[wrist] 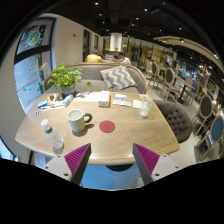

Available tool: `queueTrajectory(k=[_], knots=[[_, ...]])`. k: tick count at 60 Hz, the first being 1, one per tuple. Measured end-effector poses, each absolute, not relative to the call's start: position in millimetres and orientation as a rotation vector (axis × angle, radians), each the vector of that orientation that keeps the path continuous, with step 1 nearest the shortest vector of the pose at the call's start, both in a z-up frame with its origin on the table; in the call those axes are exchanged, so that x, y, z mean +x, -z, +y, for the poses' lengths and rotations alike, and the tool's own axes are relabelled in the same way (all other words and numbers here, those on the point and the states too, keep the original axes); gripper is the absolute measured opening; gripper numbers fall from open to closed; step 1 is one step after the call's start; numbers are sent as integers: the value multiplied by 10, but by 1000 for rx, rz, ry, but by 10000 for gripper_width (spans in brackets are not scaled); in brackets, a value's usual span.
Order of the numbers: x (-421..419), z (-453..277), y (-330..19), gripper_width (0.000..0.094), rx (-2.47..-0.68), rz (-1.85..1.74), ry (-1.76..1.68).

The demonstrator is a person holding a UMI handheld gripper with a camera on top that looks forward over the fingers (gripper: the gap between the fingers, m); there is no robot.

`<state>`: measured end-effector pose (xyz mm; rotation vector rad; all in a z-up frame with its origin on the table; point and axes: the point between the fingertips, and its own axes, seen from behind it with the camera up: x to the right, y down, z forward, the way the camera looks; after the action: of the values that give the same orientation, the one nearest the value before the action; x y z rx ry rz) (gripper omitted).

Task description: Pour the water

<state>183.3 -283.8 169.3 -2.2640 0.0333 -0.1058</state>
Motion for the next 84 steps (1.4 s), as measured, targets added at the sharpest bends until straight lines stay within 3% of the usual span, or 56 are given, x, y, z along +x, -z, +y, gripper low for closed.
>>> queueTrajectory(k=[7,29,42,55,62,70,84], knots=[[1699,-2936,-1609,854,-2277,36,123],[141,-3221,-1017,857,-2301,5,15],[-588,-2659,-833,861,-2189,-14,-50],[-743,-1856,-585,848,-2091,2,-5],[-785,-1628,-382,768,-2083,15,-6],[-820,-1540,-235,504,-2058,6,-5],[-842,-1523,-332,413,-2018,-56,48]])
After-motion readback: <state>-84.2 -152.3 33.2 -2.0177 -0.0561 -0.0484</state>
